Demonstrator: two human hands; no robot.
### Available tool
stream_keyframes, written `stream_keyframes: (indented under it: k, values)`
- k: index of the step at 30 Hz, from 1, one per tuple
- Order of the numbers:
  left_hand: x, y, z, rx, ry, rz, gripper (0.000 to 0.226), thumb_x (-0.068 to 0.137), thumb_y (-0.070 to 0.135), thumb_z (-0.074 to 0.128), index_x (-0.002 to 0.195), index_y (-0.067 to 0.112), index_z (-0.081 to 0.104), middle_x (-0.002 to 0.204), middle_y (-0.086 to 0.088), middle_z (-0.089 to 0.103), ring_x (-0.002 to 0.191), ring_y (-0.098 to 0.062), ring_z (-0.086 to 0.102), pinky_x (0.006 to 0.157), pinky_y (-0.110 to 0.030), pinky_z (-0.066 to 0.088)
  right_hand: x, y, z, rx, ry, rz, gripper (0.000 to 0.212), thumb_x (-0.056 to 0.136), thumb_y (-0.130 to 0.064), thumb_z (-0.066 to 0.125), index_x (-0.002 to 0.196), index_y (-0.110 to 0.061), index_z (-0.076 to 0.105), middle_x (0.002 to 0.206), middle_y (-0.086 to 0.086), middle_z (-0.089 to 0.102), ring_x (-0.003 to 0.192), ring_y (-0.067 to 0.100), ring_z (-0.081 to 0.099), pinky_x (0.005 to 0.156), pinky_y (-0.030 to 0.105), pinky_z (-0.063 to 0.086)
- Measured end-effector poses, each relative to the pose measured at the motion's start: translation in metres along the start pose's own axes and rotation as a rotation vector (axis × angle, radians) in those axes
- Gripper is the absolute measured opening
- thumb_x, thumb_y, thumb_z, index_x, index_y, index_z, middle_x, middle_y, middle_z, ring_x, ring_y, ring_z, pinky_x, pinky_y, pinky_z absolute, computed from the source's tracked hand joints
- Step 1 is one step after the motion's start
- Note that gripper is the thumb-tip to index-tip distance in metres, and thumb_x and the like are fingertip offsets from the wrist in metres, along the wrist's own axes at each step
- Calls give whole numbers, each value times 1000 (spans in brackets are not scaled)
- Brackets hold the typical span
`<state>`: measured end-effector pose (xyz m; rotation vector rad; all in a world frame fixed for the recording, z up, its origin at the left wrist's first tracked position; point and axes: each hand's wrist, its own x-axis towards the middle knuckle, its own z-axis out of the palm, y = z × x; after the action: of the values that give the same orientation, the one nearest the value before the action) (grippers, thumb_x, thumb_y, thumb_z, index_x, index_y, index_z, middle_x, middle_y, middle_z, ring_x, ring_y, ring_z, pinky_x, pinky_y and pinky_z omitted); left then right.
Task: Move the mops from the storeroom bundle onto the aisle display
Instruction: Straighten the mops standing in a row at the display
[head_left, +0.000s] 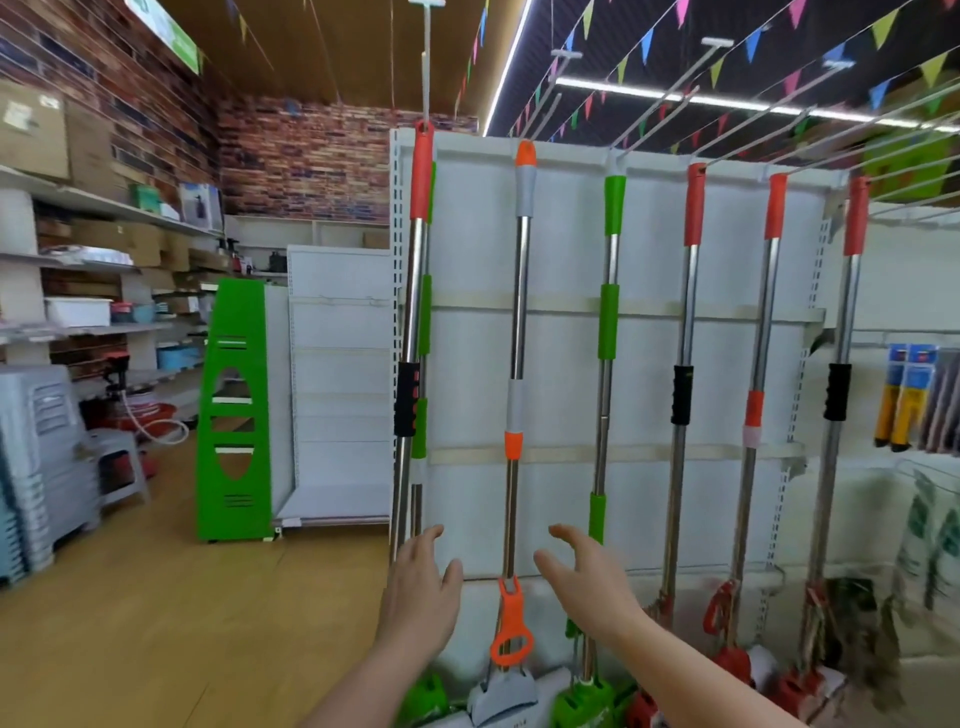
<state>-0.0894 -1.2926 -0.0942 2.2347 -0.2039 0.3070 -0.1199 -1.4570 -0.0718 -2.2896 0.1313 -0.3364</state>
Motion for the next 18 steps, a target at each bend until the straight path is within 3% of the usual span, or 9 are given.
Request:
stream_keyframes:
  k: [3,7,18]
  values:
    - [12,-14,-6,19,26,-52,49,96,26,40,143,18,28,149,-5,31,133,-22,36,106,-30,32,11,-8,15,-31,-47,-19,49,94,-32,47,139,-18,38,143,0,44,130,17,43,106,32,35]
    - [28,-32,-8,18,50,-120,51,96,28,40,144,18,26,150,-6,30,135,-23,34,108,-34,30,29,-20,42,-57,-115,-56,47,94,-33,46,139,-21,38,140,1,47,111,18,57,94,29,42]
    - [118,-90,-18,25,-81,-123,52,96,29,41,144,17,25,148,-8,34,133,-24,38,106,-34,32,108,-69,113,-53,-115,-53,47,95,-30,44,140,-20,36,142,3,45,118,20,53,97,27,40]
